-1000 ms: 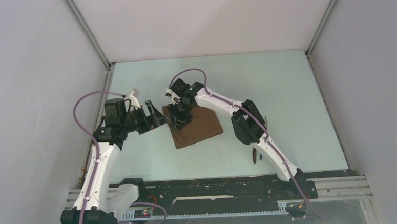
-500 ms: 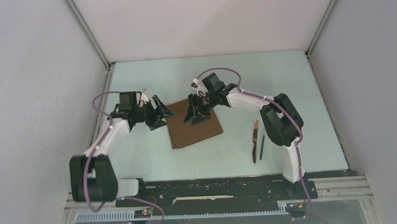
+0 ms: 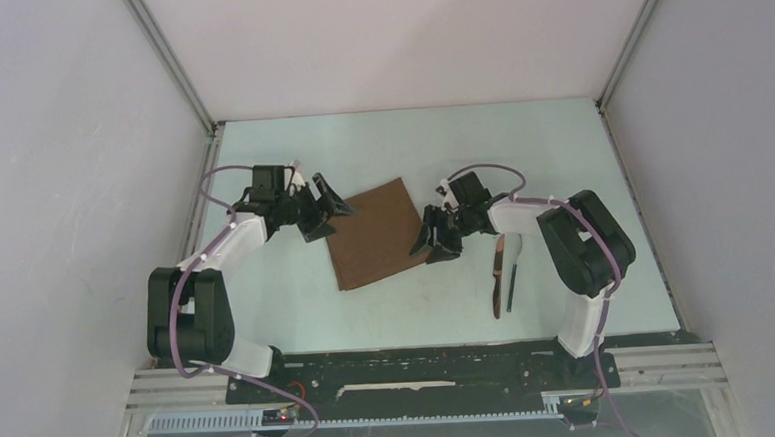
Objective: Fold the napkin into a case and place the utensils inside
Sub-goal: Rotate the square-folded napkin at the center of the board.
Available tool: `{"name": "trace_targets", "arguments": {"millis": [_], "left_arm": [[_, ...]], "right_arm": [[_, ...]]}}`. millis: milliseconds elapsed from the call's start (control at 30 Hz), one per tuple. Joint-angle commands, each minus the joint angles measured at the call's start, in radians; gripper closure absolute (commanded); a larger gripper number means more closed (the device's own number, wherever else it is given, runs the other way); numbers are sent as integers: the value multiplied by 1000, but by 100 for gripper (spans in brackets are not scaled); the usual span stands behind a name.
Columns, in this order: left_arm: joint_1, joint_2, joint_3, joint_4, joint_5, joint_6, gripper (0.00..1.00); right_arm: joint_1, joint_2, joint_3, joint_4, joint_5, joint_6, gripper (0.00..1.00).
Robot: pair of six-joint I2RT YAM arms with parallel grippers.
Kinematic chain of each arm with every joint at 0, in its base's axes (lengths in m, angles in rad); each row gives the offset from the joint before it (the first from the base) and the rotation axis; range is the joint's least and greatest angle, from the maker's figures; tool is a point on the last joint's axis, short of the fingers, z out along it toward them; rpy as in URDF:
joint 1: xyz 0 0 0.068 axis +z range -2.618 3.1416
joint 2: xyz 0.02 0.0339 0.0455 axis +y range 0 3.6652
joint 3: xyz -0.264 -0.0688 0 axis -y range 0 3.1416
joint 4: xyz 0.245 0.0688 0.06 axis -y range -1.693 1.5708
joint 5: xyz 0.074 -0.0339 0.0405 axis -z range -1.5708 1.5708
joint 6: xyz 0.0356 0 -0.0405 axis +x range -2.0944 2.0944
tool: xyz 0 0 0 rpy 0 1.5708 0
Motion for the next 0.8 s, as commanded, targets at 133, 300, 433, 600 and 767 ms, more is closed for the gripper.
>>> {"name": "trace_targets", "arguments": {"millis": [133,300,433,600,767], "left_arm": [[-18,15,57,7,-7,14,14],[-18,81,198,-129,-108,119,14],[-18,228,405,-350,-215,253,12],[-17,460,599,-517,-340,384,11],[-4,602,716,-567,-302,420,18]], "right_arm": [[-120,-46,-16,6,144,-78,37],[-171,-37,23,-109,139,-177,37],[-149,-108,-24,-121,71,-180,35],[-137,-140,-102,31,11,-35,34],[-143,-84,-148,242,32,117,39]]}}
